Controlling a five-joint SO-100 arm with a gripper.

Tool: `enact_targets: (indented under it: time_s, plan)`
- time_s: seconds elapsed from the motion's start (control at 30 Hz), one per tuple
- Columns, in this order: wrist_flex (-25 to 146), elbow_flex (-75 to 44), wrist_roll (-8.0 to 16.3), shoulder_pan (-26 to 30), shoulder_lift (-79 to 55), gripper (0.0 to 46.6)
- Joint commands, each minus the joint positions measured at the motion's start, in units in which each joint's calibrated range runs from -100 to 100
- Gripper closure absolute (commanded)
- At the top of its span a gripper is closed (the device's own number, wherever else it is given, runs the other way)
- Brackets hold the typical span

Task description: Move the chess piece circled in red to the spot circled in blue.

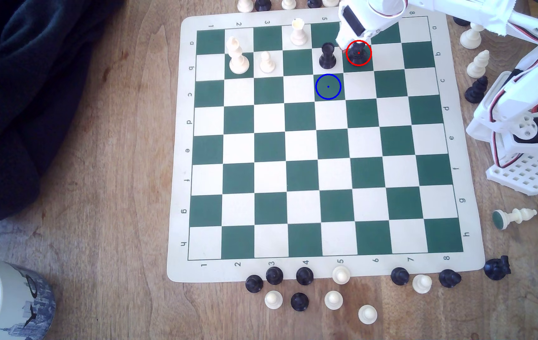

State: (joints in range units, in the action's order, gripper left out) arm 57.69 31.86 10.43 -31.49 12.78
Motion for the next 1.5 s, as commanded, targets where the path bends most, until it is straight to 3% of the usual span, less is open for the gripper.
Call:
enact_targets:
  time_s: [0.0,0.63,0.9,1.13,1.47]
  plan:
    - [-0.5,-0.9,0.2,-0.3,2.3,34.8]
    - [0.8,-1.1,-0.3,-0.6,3.7,42.5]
    - [9.5,-9.1,-0.7,-0.5,7.3,43.7]
    - [17.7,-15.4,-0.5,3.4,10.7,45.6]
    - [13.6,-15.5,-0.5,8.9,5.7,46.0]
